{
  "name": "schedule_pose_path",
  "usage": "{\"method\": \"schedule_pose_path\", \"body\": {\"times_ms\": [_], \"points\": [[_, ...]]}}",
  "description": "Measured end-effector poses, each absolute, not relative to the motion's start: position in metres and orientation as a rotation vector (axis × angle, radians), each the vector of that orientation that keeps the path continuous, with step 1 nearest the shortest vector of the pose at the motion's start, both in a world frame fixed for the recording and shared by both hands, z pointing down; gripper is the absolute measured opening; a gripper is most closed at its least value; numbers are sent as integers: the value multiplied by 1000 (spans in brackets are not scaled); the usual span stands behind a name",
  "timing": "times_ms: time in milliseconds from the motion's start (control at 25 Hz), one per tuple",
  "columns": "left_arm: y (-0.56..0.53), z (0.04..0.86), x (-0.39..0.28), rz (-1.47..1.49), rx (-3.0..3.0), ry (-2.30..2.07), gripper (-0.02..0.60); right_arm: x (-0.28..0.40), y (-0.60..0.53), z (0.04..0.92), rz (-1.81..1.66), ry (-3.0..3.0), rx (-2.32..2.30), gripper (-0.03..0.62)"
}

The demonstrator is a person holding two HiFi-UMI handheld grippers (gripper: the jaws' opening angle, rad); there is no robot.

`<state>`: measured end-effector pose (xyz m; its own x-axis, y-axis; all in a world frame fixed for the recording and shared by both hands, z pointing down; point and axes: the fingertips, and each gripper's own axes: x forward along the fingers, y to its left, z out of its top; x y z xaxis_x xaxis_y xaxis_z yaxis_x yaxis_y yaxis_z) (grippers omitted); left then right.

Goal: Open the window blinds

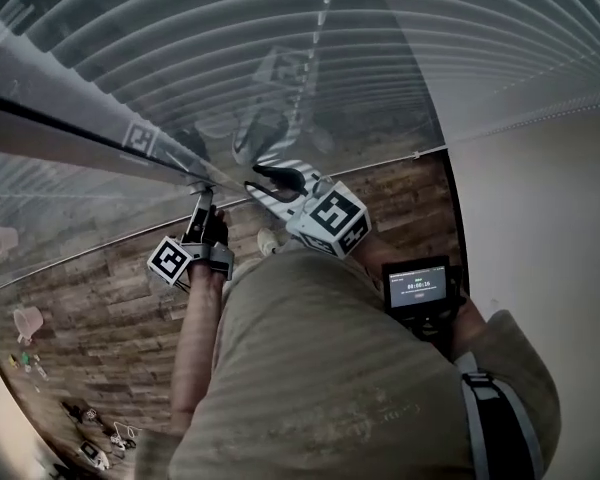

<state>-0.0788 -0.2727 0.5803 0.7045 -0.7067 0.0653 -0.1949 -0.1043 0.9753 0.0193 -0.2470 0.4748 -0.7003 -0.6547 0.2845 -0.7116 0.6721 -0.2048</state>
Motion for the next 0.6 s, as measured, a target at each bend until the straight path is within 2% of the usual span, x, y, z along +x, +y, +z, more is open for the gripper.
{"method": "schedule_pose_path", "body": {"times_ms": [600], "points": [[-269, 577, -79, -495, 1604, -731, 146, -10, -225, 472, 477, -2754, 1052, 117]]}}
